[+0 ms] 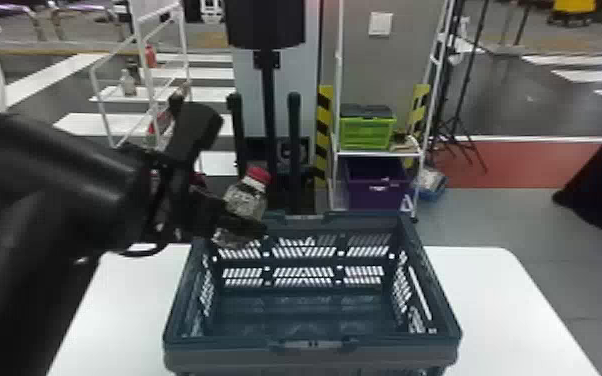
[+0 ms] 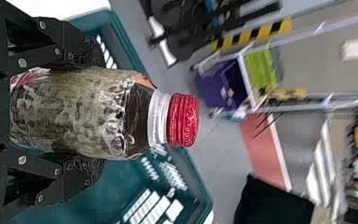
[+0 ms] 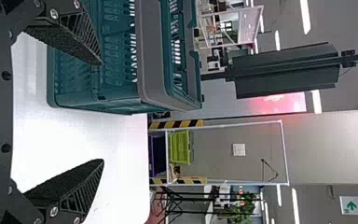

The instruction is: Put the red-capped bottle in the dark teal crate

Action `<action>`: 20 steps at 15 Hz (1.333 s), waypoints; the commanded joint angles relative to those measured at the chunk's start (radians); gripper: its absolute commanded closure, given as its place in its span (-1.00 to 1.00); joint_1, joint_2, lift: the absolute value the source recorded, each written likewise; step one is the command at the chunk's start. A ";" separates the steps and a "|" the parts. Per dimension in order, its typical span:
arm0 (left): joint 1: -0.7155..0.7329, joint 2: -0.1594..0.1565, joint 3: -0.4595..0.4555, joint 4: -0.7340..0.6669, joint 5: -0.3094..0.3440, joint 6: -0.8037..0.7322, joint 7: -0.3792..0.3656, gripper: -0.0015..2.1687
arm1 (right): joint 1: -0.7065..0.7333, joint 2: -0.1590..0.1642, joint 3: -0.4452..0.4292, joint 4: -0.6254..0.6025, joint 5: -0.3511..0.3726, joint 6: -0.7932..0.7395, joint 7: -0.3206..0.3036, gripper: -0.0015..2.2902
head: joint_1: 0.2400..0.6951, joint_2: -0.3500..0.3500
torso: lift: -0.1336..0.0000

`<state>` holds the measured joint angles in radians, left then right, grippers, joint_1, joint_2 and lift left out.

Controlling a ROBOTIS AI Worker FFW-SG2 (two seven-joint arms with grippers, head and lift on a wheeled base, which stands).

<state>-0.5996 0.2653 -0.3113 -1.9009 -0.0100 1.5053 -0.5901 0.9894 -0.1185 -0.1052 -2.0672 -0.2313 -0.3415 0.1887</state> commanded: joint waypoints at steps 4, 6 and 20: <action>-0.143 -0.064 -0.216 0.436 -0.136 -0.236 -0.215 0.82 | 0.002 0.005 -0.002 0.021 -0.002 -0.018 0.000 -0.87 | 0.14 0.00 | 1.00; -0.164 -0.124 -0.238 0.594 -0.214 -0.368 -0.284 0.82 | 0.002 0.008 -0.002 0.021 -0.002 -0.018 0.000 -0.87 | 0.14 0.00 | 1.00; -0.241 -0.253 -0.474 1.131 -0.426 -0.785 -0.435 0.82 | 0.015 0.022 0.018 0.067 -0.010 -0.159 0.000 -0.87 | 0.14 0.00 | 1.00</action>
<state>-0.8404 0.0139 -0.7623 -0.7817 -0.4304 0.7224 -1.0229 1.0039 -0.0979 -0.0883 -2.0016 -0.2409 -0.4940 0.1887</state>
